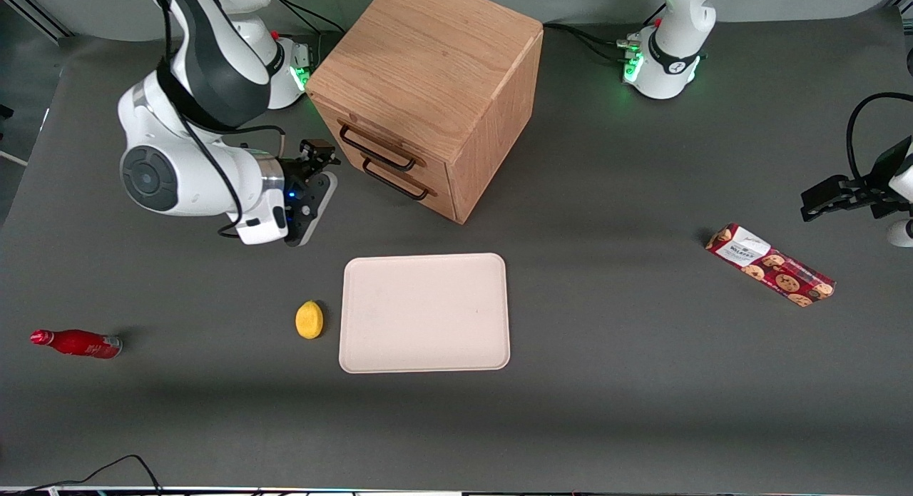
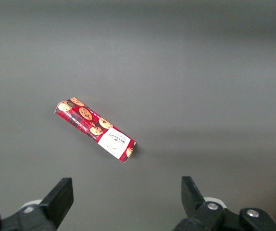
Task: Open upper drawer
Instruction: 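Hook the right gripper onto the upper drawer's black bar handle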
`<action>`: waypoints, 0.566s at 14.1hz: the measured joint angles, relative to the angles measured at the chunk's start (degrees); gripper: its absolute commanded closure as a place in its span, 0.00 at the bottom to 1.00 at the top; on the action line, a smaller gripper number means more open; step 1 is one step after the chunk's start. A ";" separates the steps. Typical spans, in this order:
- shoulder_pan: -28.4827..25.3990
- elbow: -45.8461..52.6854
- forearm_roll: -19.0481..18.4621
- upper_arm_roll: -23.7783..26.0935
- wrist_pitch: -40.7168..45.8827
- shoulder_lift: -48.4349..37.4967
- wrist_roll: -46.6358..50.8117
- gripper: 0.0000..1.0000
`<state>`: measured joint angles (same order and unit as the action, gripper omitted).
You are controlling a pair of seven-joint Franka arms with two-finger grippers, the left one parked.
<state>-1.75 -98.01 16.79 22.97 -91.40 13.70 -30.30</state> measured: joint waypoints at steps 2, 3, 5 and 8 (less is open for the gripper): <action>-0.08 -1.00 0.01 1.65 -1.52 -0.01 2.01 0.00; -0.12 -1.74 0.01 2.45 -2.58 -0.01 2.68 0.00; -0.20 -3.17 0.02 3.37 -4.01 -0.01 3.49 0.00; -0.19 -5.62 0.05 4.60 -6.35 -0.29 4.40 0.00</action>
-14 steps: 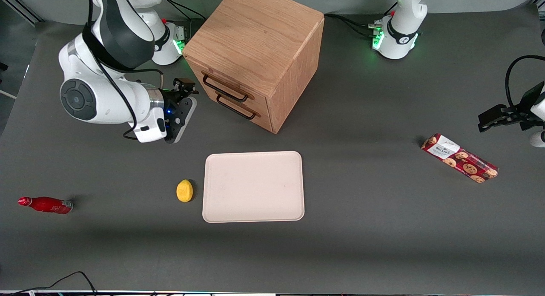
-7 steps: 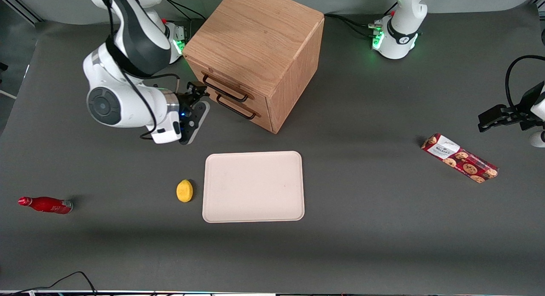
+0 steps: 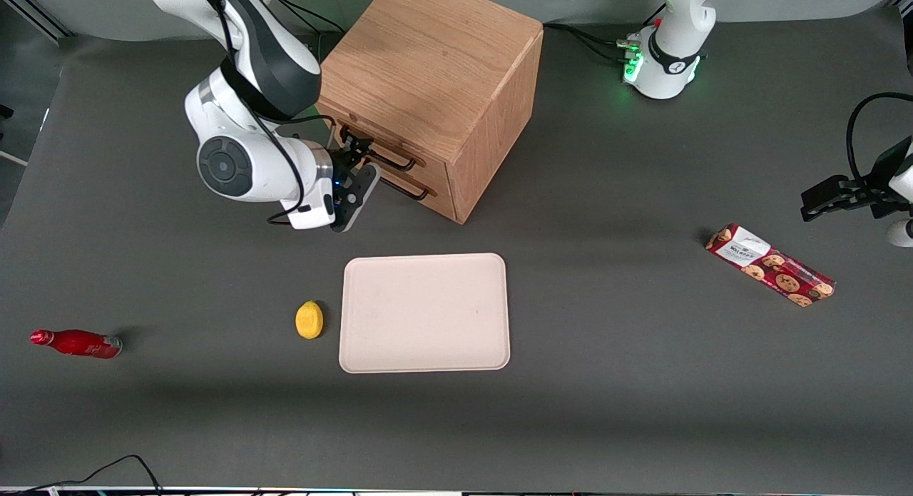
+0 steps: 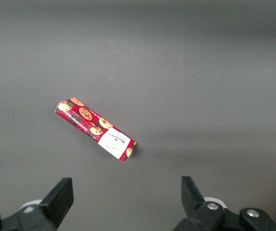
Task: Open upper drawer
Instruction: 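Hook the right gripper onto the upper drawer's black bar handle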
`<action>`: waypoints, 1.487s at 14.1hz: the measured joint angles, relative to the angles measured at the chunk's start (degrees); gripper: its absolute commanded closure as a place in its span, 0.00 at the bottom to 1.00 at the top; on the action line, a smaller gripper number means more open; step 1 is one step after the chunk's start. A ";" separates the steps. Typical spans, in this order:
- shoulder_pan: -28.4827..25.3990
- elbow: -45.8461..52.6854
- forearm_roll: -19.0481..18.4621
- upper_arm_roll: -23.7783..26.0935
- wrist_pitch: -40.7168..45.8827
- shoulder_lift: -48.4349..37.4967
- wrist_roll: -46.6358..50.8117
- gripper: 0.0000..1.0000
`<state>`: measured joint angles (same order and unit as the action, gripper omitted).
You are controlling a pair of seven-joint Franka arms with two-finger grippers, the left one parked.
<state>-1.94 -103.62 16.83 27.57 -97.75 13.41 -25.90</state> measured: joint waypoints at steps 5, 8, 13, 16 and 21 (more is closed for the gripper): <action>0.32 -4.92 4.15 0.46 -2.35 -1.93 0.22 0.00; 0.69 -6.50 4.82 0.46 -2.45 -3.19 0.22 0.00; 0.95 -9.19 4.97 0.47 -5.24 -4.11 0.22 0.00; 0.95 -10.66 4.98 0.50 -6.92 -4.11 0.22 0.00; 1.21 -10.69 4.98 0.47 -7.25 -4.16 0.22 0.00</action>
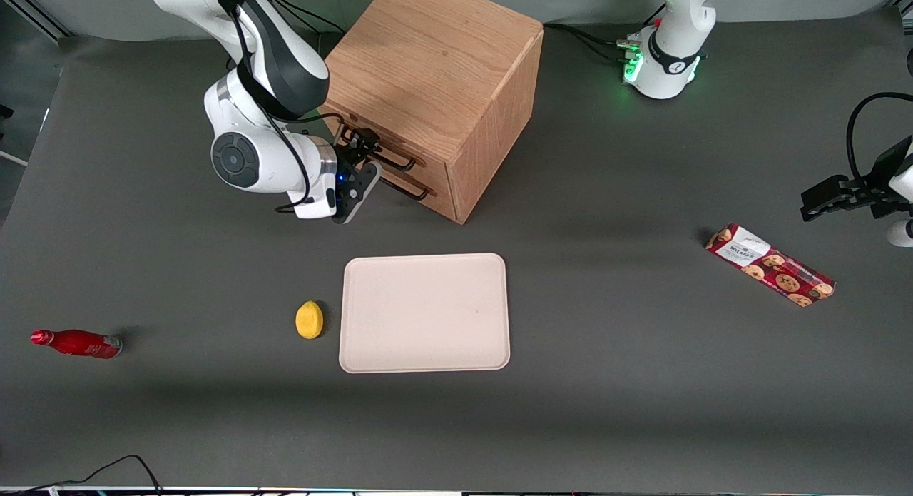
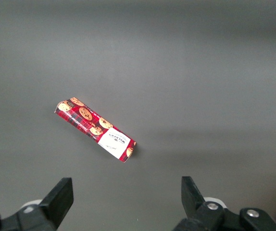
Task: Open upper drawer
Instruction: 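Hook the right gripper onto the upper drawer's black bar handle, then pull the upper drawer outward from the cabinet with the right gripper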
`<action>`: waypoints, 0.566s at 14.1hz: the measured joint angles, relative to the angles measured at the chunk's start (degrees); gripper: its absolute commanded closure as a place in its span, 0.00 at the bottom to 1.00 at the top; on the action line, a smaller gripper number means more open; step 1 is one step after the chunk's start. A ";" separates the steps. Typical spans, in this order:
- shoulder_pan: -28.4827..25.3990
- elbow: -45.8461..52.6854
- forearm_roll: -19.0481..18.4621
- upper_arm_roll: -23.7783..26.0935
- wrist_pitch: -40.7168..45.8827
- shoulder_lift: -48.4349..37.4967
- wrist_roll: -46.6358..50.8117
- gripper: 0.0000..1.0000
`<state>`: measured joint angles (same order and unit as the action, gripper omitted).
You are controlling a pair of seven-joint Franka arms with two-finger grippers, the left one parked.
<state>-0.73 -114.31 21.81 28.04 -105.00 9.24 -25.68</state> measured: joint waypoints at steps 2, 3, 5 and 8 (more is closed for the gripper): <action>0.17 -0.03 -0.11 -0.09 -0.14 0.02 -0.02 0.00; 0.19 -0.02 -0.32 -0.13 -0.26 0.05 -0.02 0.00; 0.24 -0.01 -0.92 -0.37 -0.69 0.22 -0.04 0.00; 0.37 0.64 -2.55 -0.86 -0.85 1.02 -0.07 0.00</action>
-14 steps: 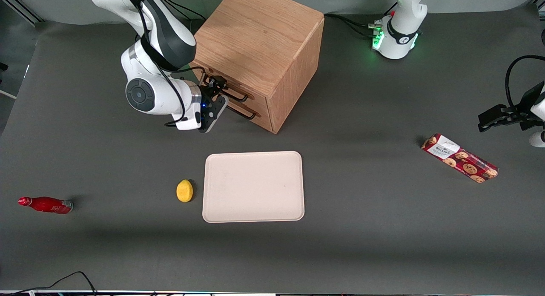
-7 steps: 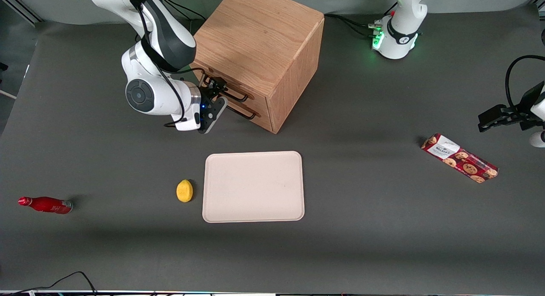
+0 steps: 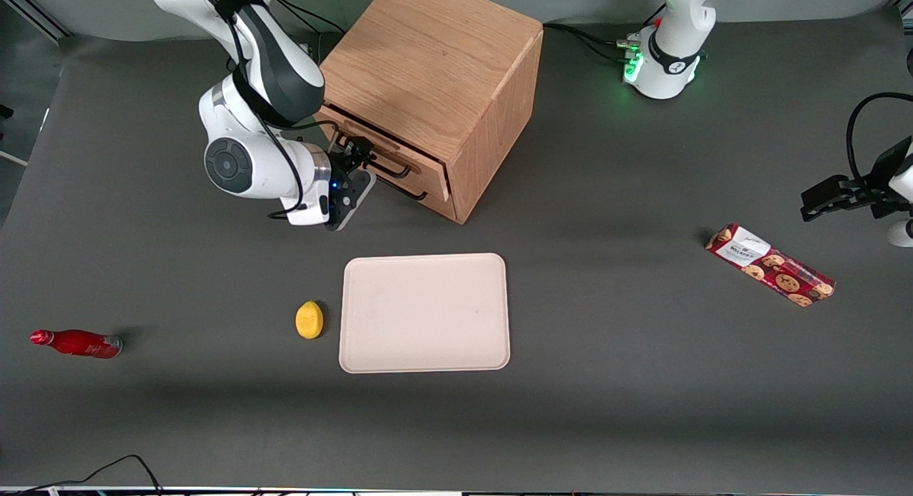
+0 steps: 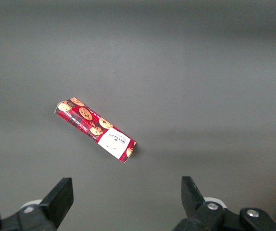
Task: Open upper drawer
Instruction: 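Pull the upper drawer outward from the cabinet with the right gripper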
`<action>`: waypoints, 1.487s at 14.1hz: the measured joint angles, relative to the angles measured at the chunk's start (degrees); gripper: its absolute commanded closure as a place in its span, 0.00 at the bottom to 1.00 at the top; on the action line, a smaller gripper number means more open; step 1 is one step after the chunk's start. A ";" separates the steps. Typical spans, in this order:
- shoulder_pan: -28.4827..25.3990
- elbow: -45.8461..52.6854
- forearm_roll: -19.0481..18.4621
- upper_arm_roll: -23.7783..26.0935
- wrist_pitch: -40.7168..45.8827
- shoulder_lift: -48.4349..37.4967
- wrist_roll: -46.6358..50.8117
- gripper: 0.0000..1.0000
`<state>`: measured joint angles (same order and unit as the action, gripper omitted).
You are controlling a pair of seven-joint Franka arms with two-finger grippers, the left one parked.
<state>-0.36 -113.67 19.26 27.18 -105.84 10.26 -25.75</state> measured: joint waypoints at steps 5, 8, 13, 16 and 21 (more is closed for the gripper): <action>0.16 1.55 -0.53 -0.90 -0.03 1.68 0.00 0.00; 0.17 2.44 -1.41 -1.16 -0.03 2.49 -0.01 0.00; 0.54 4.49 -4.42 -1.73 -0.08 3.84 -0.01 0.00; 1.01 5.57 -5.19 -2.86 -0.08 4.34 -0.40 0.00; 1.19 8.18 -5.41 -5.37 0.06 5.62 -1.77 0.00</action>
<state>0.83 -105.49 13.85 21.81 -105.79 15.89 -27.52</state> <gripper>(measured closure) 0.000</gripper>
